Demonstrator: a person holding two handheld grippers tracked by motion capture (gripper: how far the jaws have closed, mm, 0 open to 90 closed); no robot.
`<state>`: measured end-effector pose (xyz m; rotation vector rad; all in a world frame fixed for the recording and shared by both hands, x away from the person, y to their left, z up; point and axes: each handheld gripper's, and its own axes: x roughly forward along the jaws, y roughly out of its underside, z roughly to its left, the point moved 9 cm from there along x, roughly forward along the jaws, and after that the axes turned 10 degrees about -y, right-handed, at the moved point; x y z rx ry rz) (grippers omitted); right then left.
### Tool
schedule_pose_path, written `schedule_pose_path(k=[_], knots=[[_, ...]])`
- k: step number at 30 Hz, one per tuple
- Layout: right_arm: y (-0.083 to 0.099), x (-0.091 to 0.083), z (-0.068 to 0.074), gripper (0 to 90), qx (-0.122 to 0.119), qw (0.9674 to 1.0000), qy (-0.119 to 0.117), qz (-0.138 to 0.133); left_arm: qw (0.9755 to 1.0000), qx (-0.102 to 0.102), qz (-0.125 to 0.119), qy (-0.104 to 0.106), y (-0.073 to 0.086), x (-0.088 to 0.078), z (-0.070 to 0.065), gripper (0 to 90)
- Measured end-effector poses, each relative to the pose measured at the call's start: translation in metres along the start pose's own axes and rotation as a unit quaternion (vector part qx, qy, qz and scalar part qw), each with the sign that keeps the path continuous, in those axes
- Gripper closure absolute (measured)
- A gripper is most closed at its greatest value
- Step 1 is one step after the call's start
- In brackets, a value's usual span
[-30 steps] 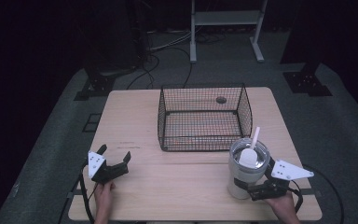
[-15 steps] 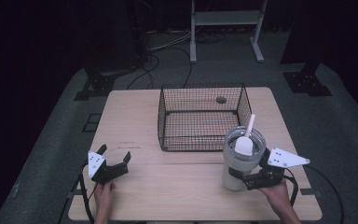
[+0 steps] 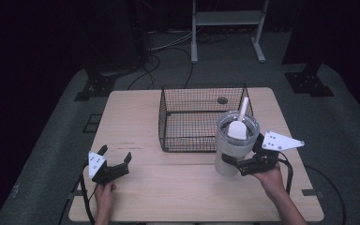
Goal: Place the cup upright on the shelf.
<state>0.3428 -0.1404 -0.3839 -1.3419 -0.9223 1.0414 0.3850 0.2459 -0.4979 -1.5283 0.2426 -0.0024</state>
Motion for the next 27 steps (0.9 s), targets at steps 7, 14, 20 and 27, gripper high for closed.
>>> schedule_pose_path(k=[7,14,20,27], knots=[[-0.024,0.014,-0.014,8.0,0.007,0.9999,-0.003,-0.011,1.0,0.002,0.0,0.0,0.0,0.0,0.0,0.0],[-0.044,0.026,-0.028,8.0,0.003,0.9996,-0.007,-0.026,1.0,0.003,0.001,-0.002,0.0,0.001,0.0,0.0],[-0.06,0.036,-0.04,8.0,-0.002,0.9997,-0.004,-0.025,1.0,0.002,-0.001,-0.002,0.0,0.001,0.001,0.0],[-0.069,0.05,-0.056,8.0,-0.008,0.9999,0.0,-0.009,1.0,0.005,0.0,-0.003,0.0,0.001,0.001,0.0]])
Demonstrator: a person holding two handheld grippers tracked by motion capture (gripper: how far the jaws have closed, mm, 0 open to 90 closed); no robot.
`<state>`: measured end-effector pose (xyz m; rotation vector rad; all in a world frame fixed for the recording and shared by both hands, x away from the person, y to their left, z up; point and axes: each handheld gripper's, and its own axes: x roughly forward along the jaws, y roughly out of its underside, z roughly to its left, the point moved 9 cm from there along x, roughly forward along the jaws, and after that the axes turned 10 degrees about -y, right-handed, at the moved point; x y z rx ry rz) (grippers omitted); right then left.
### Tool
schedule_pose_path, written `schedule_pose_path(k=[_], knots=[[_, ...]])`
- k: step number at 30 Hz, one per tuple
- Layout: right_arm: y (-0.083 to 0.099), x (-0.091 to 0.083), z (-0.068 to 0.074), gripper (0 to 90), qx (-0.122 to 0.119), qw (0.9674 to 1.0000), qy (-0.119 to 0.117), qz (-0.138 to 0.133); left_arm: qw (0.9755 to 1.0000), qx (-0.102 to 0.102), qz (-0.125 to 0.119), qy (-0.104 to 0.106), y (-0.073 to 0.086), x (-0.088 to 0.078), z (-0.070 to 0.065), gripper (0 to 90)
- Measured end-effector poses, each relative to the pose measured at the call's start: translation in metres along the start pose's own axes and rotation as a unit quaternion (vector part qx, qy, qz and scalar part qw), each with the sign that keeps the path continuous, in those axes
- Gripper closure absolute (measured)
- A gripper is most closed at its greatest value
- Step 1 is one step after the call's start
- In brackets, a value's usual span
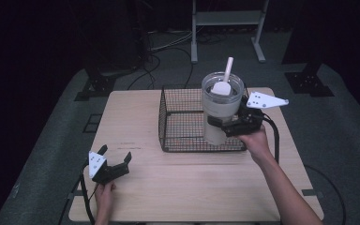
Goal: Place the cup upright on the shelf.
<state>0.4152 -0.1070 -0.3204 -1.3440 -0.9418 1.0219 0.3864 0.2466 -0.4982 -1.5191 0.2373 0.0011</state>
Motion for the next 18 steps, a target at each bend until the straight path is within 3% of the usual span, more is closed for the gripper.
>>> schedule_pose_path(k=[9,18], knots=[[-0.007,0.018,-0.024,8.1,0.014,0.9997,-0.001,-0.02,1.0,-0.002,-0.002,0.0,0.0,0.0,0.0,0.0],[0.004,0.04,-0.047,8.1,0.031,0.9992,0.003,-0.024,1.0,-0.003,-0.003,0.002,-0.001,-0.001,0.001,0.0]])
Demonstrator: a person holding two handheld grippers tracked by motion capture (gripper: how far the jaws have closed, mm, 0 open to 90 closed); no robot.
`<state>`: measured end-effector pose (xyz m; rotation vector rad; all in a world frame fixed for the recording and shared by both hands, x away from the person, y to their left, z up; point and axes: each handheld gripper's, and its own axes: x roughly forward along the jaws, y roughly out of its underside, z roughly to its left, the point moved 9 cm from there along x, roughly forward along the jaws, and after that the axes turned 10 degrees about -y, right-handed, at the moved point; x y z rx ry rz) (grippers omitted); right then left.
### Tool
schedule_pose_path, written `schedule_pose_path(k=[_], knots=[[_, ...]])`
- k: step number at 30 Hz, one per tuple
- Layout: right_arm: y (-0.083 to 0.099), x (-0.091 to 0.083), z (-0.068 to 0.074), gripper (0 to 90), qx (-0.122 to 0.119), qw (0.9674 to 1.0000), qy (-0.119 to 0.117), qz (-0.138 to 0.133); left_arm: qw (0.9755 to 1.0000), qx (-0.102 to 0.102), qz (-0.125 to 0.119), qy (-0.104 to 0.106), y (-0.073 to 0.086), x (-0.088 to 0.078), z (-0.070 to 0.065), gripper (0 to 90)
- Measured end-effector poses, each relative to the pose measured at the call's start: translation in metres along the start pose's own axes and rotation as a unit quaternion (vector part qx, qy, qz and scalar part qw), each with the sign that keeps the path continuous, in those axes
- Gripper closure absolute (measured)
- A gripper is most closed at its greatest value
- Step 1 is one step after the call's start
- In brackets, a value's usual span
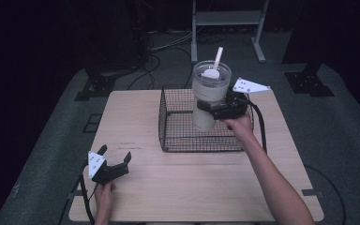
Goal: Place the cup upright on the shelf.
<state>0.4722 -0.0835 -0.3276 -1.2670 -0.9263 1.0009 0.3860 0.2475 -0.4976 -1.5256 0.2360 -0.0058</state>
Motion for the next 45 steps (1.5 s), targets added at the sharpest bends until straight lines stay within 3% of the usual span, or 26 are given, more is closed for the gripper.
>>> schedule_pose_path(k=[5,9,14,20,26,35,45], knots=[[0.009,0.015,-0.014,8.1,-0.004,0.9997,0.002,0.026,1.0,-0.002,0.0,0.0,0.0,0.0,0.0,0.0],[0.011,0.022,-0.019,8.1,-0.003,0.9995,-0.003,0.031,1.0,-0.005,-0.001,0.001,0.0,0.0,0.001,0.0],[0.014,0.033,-0.033,8.1,-0.002,0.9994,0.0,0.034,0.9994,-0.033,-0.005,0.002,-0.002,-0.002,0.008,0.0],[0.019,0.043,-0.046,8.0,-0.009,0.9986,0.001,0.051,0.9996,-0.025,-0.007,0.004,-0.002,-0.001,0.005,0.0],[0.035,0.057,-0.059,8.0,0.002,0.9971,-0.001,0.077,0.9996,-0.026,-0.007,0.004,-0.002,-0.002,0.006,0.0],[0.059,0.067,-0.072,8.0,0.005,0.9949,0.0,0.101,0.9996,-0.027,-0.007,0.004,-0.002,-0.002,0.006,0.0],[0.077,0.078,-0.073,8.0,0.023,0.9932,-0.011,0.114,0.9995,-0.029,-0.007,0.004,-0.002,-0.002,0.006,0.0]])
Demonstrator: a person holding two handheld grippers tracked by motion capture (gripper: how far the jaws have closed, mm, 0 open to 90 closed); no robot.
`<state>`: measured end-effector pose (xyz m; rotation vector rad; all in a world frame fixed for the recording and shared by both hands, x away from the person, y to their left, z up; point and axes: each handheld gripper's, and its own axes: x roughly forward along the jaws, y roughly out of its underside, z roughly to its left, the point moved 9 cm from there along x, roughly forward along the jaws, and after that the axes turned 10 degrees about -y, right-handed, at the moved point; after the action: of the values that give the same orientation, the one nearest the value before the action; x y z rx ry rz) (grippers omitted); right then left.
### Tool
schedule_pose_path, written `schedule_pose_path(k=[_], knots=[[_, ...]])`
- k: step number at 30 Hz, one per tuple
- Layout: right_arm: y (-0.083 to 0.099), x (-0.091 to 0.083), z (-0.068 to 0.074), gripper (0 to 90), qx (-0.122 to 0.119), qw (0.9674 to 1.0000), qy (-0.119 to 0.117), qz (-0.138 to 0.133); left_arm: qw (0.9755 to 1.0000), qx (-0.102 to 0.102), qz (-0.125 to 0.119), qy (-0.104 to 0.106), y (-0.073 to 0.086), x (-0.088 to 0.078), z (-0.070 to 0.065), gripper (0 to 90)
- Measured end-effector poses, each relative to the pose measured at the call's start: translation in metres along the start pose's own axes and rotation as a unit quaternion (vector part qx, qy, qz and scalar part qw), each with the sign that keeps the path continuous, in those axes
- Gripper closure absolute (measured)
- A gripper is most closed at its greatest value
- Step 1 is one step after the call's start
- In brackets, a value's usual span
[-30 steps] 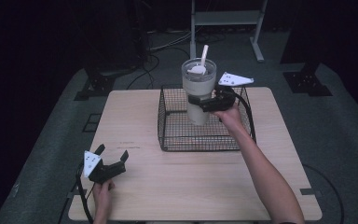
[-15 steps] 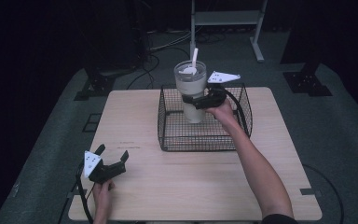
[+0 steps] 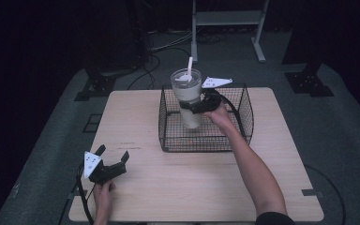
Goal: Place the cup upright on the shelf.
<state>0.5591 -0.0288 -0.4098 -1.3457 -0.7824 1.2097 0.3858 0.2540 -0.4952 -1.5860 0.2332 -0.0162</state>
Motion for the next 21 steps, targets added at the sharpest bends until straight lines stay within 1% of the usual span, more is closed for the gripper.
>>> schedule_pose_path(k=[1,3,6,10,14,18,19,21], knots=[[0.003,0.002,-0.001,8.0,-0.002,1.0,0.001,0.005,1.0,0.001,0.0,0.0,0.0,0.0,0.0,0.0],[0.004,0.003,-0.002,8.0,-0.003,1.0,0.001,0.007,1.0,0.0,-0.001,0.0,0.0,0.0,0.0,0.0],[0.009,0.007,-0.005,8.0,0.004,0.9999,-0.002,0.014,1.0,-0.001,-0.001,0.0,0.0,0.0,0.0,0.0],[0.016,0.011,-0.011,8.0,0.008,0.9997,0.002,0.024,1.0,0.0,-0.002,0.001,0.0,0.0,0.0,0.0],[0.02,0.014,-0.014,8.0,0.014,0.9996,0.004,0.026,1.0,0.002,-0.001,0.0,0.0,0.0,0.0,0.0],[0.023,0.017,-0.015,8.0,0.011,0.9994,0.007,0.031,1.0,0.001,0.0,0.001,0.0,0.0,0.0,0.0],[0.024,0.019,-0.016,7.9,0.01,0.9993,0.006,0.037,1.0,0.001,0.0,0.001,0.0,0.0,0.0,0.0],[0.025,0.019,-0.016,7.9,0.01,0.9991,0.008,0.04,1.0,0.0,0.0,0.001,0.0,0.0,0.0,0.0]])
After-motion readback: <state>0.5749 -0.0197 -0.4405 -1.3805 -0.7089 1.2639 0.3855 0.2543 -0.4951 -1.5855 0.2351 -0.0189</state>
